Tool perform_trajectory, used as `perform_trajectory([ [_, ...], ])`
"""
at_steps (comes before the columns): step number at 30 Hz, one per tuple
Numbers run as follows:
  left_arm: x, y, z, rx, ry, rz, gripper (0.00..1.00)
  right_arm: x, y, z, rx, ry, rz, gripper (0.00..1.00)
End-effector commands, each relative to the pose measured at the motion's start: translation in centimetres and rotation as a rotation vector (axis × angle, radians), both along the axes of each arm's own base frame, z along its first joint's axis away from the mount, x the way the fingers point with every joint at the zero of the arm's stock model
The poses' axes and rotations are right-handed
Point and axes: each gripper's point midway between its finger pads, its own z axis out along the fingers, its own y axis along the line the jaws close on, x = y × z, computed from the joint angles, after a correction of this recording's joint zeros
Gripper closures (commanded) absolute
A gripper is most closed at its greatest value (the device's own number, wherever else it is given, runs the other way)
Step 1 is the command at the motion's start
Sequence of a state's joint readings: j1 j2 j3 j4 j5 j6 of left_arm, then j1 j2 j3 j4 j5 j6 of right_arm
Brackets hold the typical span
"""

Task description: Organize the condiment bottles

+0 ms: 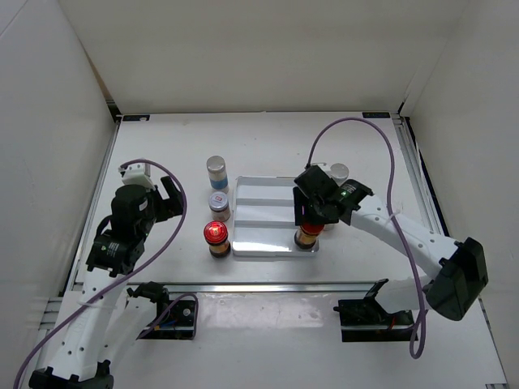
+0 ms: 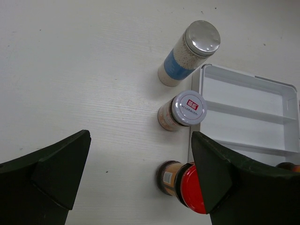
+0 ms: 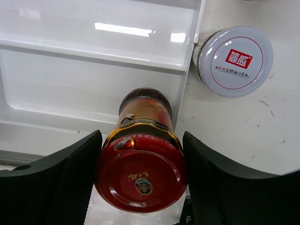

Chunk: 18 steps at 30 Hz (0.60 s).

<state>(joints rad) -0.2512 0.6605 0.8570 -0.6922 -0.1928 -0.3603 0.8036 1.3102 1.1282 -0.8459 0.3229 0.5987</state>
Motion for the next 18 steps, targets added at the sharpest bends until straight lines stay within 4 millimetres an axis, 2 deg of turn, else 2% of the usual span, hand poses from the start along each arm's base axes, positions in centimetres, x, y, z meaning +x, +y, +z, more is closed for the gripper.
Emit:
perform_trajectory([
  [1, 0.3, -1.2, -0.2, -0.025, -0.011, -0.059, 0.01, 1.5, 1.0, 0.3, 0.031, -0.059, -0.027, 0.88],
  [2, 0.4, -1.5, -0.5, -0.03, -0.011, -0.07, 0.01, 1.5, 1.0, 0.3, 0.035, -0.057, -0.034, 0.86],
  [3, 0.6, -1.8, -0.5, -0.039, -0.021, -0.083, 0.01, 1.3, 0.8, -0.1, 0.028, -0.05, -0.034, 0.76],
  [4, 0.6, -2.3, -1.6, -0.038, 0.002, -0.112, 0.01, 1.2, 0.7, -0.2, 0.02, -0.043, -0.034, 0.67],
  [5, 0.7, -2.5, -1.9, -0.043, 0.002, -0.124, 0.01, 1.0, 0.5, -0.5, 0.013, -0.037, -0.034, 0.56],
  [6, 0.8, -2.7, -2.4, -0.045, 0.013, -0.132, 0.01, 1.0, 0.5, -0.5, 0.013, -0.036, -0.034, 0.36],
  [11, 0.8, -3.8, -2.2, -0.053, -0.023, -0.208, 0.01, 0.9, -0.6, -0.1, -0.016, -0.052, -0.06, 0.0],
  [14, 0.2, -6.4, -2.1, -0.079, -0.051, -0.345, 0.01, 0.9, -1.1, 0.7, -0.019, -0.073, -0.07, 0.0],
  [16, -0.6, -9.0, -3.2, -0.097, -0.009, -0.477, 0.01, 0.7, -1.5, 1.9, 0.009, -0.101, -0.089, 0.0],
  [18, -1.0, -9.9, -3.7, -0.077, 0.007, -0.527, 0.01, 0.4, -1.8, 3.4, 0.058, -0.138, -0.098, 0.0],
])
